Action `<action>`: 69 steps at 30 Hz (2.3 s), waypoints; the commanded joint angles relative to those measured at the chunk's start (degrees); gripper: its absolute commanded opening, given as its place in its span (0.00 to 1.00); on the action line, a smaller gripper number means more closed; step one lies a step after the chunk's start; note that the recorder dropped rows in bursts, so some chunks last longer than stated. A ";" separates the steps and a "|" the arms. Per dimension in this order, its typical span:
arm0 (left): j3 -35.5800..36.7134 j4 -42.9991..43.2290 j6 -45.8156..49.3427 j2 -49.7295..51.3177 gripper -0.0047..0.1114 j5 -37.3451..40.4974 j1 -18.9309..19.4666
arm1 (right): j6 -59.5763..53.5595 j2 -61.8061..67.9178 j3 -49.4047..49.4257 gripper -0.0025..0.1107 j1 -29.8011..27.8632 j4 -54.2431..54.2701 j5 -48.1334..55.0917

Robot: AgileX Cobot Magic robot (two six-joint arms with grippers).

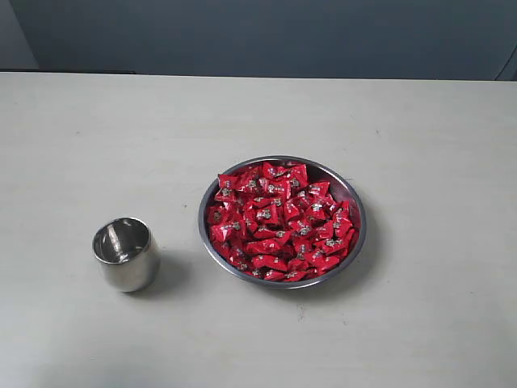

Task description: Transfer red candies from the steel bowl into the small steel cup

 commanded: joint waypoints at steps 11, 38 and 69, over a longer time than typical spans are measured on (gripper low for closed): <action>0.22 -0.13 -0.06 -0.26 0.04 -0.09 0.03 | -0.26 -0.35 0.28 0.02 -0.17 -0.02 -0.27; 0.22 -0.13 -0.06 -0.26 0.04 -0.09 0.03 | 5.35 -0.35 0.28 0.02 -0.17 27.82 -17.38; 0.22 -0.13 -0.06 -0.26 0.04 -0.09 0.03 | 8.49 13.74 -23.58 0.02 -0.17 -3.27 -30.55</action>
